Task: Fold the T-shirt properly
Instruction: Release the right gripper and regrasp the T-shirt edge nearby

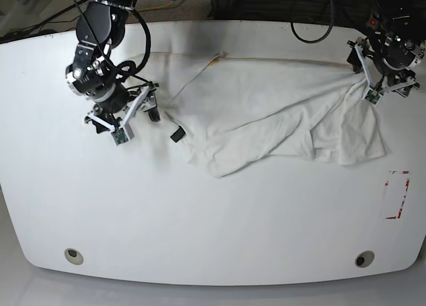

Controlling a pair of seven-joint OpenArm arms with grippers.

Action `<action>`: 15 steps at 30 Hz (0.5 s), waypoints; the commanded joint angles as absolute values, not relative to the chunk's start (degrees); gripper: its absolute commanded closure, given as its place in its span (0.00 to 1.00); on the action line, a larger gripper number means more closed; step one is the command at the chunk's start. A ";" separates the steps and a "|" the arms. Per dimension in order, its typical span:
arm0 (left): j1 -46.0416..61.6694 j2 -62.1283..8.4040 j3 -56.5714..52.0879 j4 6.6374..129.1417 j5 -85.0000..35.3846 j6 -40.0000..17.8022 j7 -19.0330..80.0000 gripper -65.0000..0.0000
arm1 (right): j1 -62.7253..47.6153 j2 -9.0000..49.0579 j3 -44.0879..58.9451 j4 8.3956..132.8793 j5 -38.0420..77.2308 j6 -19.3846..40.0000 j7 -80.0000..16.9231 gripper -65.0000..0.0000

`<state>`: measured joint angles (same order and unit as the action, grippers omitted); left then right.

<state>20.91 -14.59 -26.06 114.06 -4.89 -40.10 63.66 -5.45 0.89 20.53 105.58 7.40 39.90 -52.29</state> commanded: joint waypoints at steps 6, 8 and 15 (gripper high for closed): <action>18.51 -13.49 -31.52 114.77 -5.05 -40.00 63.43 0.25 | 6.11 1.19 15.52 92.62 8.13 39.96 -51.03 0.27; 18.33 -12.88 -33.19 114.77 -5.05 -40.00 63.43 0.25 | 9.54 1.10 15.25 87.87 8.22 40.00 -51.03 0.27; 16.84 -12.70 -33.89 114.95 -5.05 -40.00 63.43 0.25 | 18.07 0.75 15.16 73.10 16.48 40.00 -52.44 0.27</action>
